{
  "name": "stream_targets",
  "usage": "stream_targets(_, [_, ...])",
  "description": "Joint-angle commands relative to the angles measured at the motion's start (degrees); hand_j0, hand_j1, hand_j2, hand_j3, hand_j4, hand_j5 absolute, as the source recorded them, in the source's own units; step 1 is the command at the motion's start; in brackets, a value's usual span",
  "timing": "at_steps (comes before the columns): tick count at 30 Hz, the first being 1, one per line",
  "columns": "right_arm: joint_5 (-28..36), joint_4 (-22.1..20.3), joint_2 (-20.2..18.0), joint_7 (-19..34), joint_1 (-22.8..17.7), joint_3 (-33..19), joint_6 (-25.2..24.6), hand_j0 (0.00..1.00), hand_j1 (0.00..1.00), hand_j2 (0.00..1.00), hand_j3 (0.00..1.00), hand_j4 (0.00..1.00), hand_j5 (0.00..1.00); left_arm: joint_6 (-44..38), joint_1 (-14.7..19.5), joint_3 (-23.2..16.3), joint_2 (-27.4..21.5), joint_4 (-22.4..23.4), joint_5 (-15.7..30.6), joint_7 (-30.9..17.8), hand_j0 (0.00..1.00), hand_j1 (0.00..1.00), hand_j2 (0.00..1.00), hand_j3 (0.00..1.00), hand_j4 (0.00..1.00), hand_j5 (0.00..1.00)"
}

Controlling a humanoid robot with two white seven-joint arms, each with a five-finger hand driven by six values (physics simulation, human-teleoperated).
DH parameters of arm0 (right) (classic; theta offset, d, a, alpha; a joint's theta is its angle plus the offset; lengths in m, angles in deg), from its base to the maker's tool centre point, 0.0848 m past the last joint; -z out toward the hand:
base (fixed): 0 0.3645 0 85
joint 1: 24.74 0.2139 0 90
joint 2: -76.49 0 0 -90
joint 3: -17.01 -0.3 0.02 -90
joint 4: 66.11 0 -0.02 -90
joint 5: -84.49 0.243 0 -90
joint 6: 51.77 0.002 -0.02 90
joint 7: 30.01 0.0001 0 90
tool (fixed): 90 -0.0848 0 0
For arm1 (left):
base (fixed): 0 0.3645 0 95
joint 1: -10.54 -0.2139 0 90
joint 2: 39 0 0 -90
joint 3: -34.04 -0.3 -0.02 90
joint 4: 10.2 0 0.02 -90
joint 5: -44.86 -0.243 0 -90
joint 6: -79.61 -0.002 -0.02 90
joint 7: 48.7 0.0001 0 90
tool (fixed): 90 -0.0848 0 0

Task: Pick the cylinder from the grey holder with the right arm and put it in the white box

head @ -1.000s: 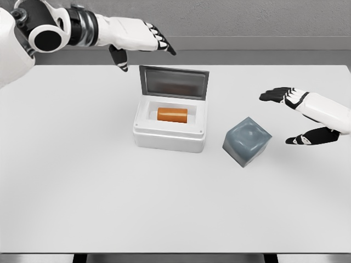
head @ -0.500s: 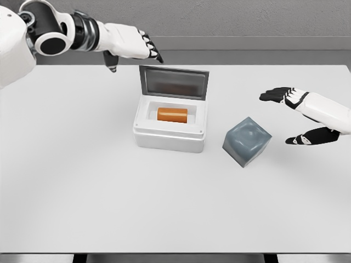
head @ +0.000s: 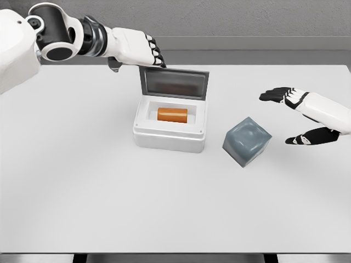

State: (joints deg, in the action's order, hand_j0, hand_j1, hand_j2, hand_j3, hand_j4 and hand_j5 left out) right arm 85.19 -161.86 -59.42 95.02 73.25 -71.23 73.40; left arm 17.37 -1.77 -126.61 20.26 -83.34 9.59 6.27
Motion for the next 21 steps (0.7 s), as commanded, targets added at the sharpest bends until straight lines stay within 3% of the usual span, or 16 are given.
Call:
stream_targets(1, [0.4, 0.0, -0.1, 0.0, 0.0, 0.0, -0.2, 1.00, 1.00, 1.00, 1.00, 1.00, 1.00, 0.1, 0.0, -0.8, -1.4, -2.3, -0.3, 0.0, 1.00, 1.00, 1.00, 1.00, 1.00, 1.00])
stream_targets(7, [0.5, -0.1, -0.1, 0.0, 0.0, 0.0, -0.2, 1.00, 1.00, 1.00, 1.00, 1.00, 1.00, -0.1, -0.2, 0.4, -10.6, -11.5, 0.3, 0.0, 1.00, 1.00, 1.00, 1.00, 1.00, 1.00])
stream_targets(9, [0.5, -0.1, -0.1, 0.0, 0.0, 0.0, -0.2, 1.00, 1.00, 1.00, 1.00, 1.00, 1.00, 0.8, -0.4, 6.1, -13.1, -9.7, 8.6, 0.0, 1.00, 1.00, 1.00, 1.00, 1.00, 1.00])
stream_targets(10, [0.5, -0.1, -0.1, 0.0, 0.0, 0.0, -0.2, 1.00, 1.00, 1.00, 1.00, 1.00, 1.00, 2.5, -0.8, 7.2, -14.7, -8.8, 13.7, 0.0, 1.00, 1.00, 1.00, 1.00, 1.00, 1.00])
stream_targets(11, [0.5, -0.1, -0.1, 0.0, 0.0, 0.0, -0.2, 1.00, 1.00, 1.00, 1.00, 1.00, 1.00, 4.7, -1.6, 8.2, -15.7, -7.8, 15.7, 0.0, 1.00, 1.00, 1.00, 1.00, 1.00, 1.00])
stream_targets(13, [0.5, -0.1, -0.1, 0.0, 0.0, 0.0, -0.2, 1.00, 1.00, 1.00, 1.00, 1.00, 1.00, 6.0, -6.4, 9.6, -19.7, -8.4, 22.1, 0.0, 1.00, 1.00, 1.00, 1.00, 1.00, 1.00])
stream_targets(16, [0.5, -0.1, -0.1, 0.0, 0.0, 0.0, -0.2, 1.00, 1.00, 1.00, 1.00, 1.00, 1.00, 7.2, -12.3, 10.1, -20.4, -8.6, 26.0, 0.0, 1.00, 1.00, 1.00, 1.00, 1.00, 1.00])
stream_targets(21, [0.5, -0.1, -0.1, 0.0, 0.0, 0.0, -0.2, 1.00, 1.00, 1.00, 1.00, 1.00, 1.00, 7.2, -16.8, 11.9, -22.1, -8.7, 26.2, 0.0, 1.00, 1.00, 1.00, 1.00, 1.00, 1.00])
